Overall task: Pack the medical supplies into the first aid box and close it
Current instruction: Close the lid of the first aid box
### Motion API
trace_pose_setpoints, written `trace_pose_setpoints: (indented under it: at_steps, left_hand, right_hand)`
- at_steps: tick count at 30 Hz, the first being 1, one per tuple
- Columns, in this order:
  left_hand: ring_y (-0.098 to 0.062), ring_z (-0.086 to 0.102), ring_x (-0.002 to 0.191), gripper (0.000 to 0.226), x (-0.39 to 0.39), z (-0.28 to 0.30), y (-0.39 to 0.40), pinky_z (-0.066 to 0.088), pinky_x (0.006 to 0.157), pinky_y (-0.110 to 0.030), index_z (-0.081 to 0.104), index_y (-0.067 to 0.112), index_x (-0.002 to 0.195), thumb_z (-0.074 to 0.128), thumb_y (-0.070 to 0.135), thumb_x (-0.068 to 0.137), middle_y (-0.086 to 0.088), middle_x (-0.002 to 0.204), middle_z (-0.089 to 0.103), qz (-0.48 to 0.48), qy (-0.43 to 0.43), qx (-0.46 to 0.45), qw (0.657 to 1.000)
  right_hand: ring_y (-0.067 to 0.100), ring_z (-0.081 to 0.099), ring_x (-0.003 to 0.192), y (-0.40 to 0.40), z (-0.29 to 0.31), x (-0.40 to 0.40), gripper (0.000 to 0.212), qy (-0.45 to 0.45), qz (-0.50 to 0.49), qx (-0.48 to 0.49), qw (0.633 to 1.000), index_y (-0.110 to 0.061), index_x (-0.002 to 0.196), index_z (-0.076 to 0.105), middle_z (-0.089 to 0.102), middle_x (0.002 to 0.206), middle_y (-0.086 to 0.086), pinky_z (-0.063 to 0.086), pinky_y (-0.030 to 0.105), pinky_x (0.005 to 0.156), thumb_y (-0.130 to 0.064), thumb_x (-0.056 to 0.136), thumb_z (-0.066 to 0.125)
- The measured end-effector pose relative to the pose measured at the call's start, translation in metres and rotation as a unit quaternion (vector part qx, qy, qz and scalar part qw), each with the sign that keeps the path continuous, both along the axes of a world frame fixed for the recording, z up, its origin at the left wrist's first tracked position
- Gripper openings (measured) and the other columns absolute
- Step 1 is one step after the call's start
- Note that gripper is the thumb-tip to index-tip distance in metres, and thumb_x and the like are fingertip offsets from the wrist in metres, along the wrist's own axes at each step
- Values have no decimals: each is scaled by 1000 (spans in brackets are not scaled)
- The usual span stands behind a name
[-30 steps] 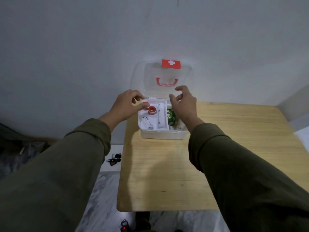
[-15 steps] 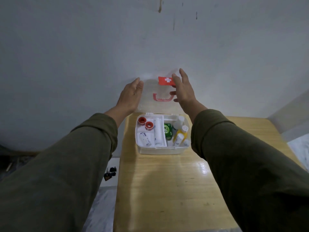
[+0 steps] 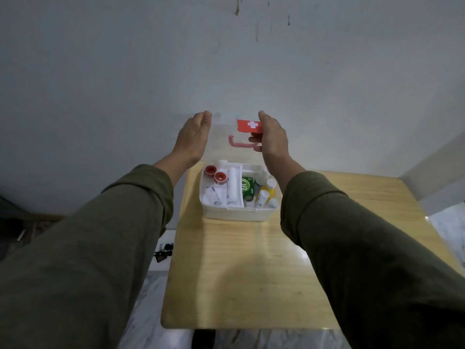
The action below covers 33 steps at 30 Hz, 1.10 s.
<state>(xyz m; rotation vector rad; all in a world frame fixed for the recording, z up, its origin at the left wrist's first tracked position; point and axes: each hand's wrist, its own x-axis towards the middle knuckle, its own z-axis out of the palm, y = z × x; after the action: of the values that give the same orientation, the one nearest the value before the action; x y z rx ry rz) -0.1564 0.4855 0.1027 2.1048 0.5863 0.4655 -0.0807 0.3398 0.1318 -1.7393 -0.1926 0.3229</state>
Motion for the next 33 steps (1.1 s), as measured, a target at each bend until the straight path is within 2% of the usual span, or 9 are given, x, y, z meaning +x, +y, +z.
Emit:
trace_pose_setpoints:
  at_steps: [8, 13, 16, 21, 24, 25, 28, 31, 33]
  left_hand:
    - [-21, 45, 124, 46, -53, -31, -47, 29, 97, -20, 56, 19, 127, 24, 39, 101, -12, 134, 46, 16, -34, 16, 999]
    - [-21, 48, 124, 47, -77, -59, -66, 35, 107, -34, 64, 36, 107, 29, 62, 90, -10, 133, 50, -1, -33, -42, 999]
    - [-23, 44, 130, 23, -86, -69, -74, 33, 111, -43, 54, 51, 87, 33, 58, 92, -11, 137, 51, 0, -22, -67, 998]
    - [-23, 32, 139, 49, -89, -84, -78, 28, 114, -38, 57, 19, 128, 32, 48, 97, -7, 151, 33, -8, 24, -19, 1000]
    - [-23, 27, 141, 47, -91, -88, -77, 25, 114, -35, 56, 21, 130, 31, 44, 99, -6, 154, 27, -18, 37, 10, 999]
    - [-23, 26, 142, 45, -92, -90, -78, 24, 113, -34, 54, 23, 131, 30, 44, 99, -6, 154, 26, -25, 38, 24, 999]
    - [-23, 23, 143, 44, -97, -93, -78, 25, 112, -36, 48, 29, 136, 32, 44, 98, -3, 156, 22, -40, 34, 57, 997]
    - [-22, 20, 144, 46, -97, -95, -77, 24, 113, -38, 42, 29, 140, 42, 42, 96, 0, 158, 19, -45, 56, 82, 994]
    - [-21, 20, 144, 52, -95, -96, -77, 24, 114, -41, 40, 29, 140, 53, 39, 92, 2, 158, 18, -42, 71, 114, 990]
  right_hand:
    - [23, 61, 102, -48, -48, -71, 29, -1, 12, 33, 999, -23, 116, 53, 61, 114, 7, 53, 41, 90, -38, 91, 48]
    - [20, 59, 94, -72, -77, -99, 37, 65, 54, 59, 995, -24, 116, 53, 59, 113, 6, 47, 30, 72, -40, 83, 53]
    - [25, 60, 101, -78, -88, -106, 47, 90, 72, 48, 992, -22, 115, 54, 60, 114, 8, 46, 31, 72, -44, 74, 51]
    - [22, 60, 90, -85, -107, -109, 47, 89, 93, 14, 992, -20, 114, 55, 62, 110, 6, 48, 32, 77, -44, 75, 51]
    - [19, 54, 96, -92, -119, -111, 35, -45, 124, -103, 986, -20, 116, 57, 58, 111, 6, 44, 19, 78, -40, 87, 52]
    - [19, 51, 96, -95, -125, -112, 33, -151, 120, -177, 965, -20, 115, 58, 55, 110, 7, 44, 23, 78, -38, 89, 52]
    - [26, 49, 100, -101, -140, -112, 32, -449, 64, -343, 823, -21, 108, 62, 54, 110, 12, 43, 36, 75, -41, 85, 53]
    - [32, 34, 128, -99, -141, -102, 47, -481, 75, -413, 770, -30, 129, 48, 45, 137, 15, 39, 52, 97, -45, 85, 56]
    - [34, 14, 145, -96, -134, -94, 65, -432, 110, -454, 771, -34, 144, 26, 23, 155, 14, 14, 60, 112, -48, 88, 54]
